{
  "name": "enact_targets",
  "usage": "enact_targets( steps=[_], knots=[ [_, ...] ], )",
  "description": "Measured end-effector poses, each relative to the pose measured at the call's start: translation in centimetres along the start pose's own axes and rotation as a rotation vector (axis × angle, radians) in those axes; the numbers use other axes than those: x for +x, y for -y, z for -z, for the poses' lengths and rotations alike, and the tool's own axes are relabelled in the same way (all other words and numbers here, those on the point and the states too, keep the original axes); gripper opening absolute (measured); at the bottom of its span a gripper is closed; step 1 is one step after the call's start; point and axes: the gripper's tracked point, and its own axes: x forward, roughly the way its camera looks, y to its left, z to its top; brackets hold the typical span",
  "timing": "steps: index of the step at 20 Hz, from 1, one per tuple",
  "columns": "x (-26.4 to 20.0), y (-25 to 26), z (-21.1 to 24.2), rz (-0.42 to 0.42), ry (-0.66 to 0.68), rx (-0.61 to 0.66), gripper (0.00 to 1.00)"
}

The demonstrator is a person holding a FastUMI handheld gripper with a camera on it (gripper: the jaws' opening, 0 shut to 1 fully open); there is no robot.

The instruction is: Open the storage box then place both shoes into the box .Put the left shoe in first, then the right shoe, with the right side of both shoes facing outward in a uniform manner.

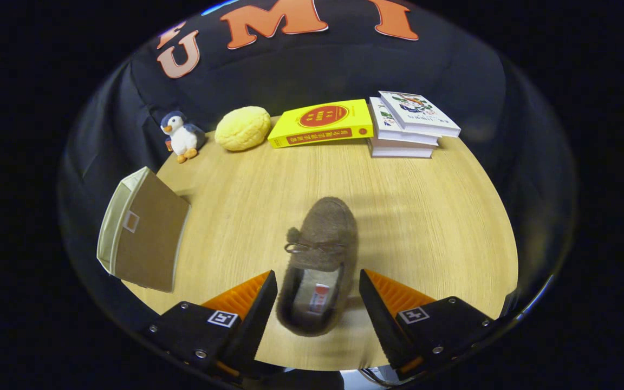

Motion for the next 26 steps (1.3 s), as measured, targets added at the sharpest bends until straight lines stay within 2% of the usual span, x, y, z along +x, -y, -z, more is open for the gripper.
enact_targets(
  steps=[3, 8, 11, 14, 20, 26],
  knots=[
    [2.0, 1.2, 1.6, 0.005, -0.036, -0.009, 0.83],
    [5.5, 2.5, 1.7, 0.018, -0.032, -0.031, 0.61],
    [6.9, 1.8, 1.4, -0.009, -0.021, -0.003, 0.45],
    [7.9, 2.0, 1.0, 0.018, -0.012, -0.002, 0.26],
    [7.9, 2.5, 0.7, 0.068, -0.013, 0.037, 0.09],
    [5.1, -0.1, -0.6, 0.102, 0.001, 0.094, 0.07]
  ],
)
